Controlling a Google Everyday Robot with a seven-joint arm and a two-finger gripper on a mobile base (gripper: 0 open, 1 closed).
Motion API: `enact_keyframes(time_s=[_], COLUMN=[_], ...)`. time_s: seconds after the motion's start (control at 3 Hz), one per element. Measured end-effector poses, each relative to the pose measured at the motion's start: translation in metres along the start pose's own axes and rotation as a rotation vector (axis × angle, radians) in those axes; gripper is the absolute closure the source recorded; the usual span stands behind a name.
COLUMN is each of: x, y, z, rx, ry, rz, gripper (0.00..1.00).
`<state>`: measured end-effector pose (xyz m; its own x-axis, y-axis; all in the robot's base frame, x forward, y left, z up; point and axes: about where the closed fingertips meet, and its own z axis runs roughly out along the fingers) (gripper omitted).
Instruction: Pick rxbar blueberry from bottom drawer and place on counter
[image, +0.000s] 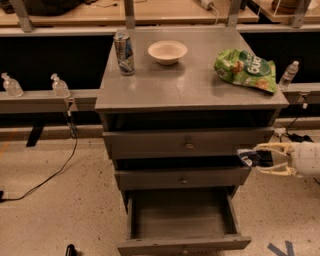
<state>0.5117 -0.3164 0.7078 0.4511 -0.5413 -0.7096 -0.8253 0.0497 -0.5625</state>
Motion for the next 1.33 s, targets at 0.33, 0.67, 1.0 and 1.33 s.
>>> enact_keyframes(time_s=[0.33, 0.67, 1.0, 1.33], x=[-0.030, -0.069, -0.099, -0.096], y=[-0.023, -0.046, -0.061, -0.072], z=[-0.009, -0.005, -0.006, -0.004], rx=[-0.039, -0.080, -0.015, 0.027], ry=[-0.042, -0.074, -0.089, -0.067], rz=[-0.049, -0.155, -0.231, -0.238], gripper=[1.00, 1.00, 1.00, 1.00])
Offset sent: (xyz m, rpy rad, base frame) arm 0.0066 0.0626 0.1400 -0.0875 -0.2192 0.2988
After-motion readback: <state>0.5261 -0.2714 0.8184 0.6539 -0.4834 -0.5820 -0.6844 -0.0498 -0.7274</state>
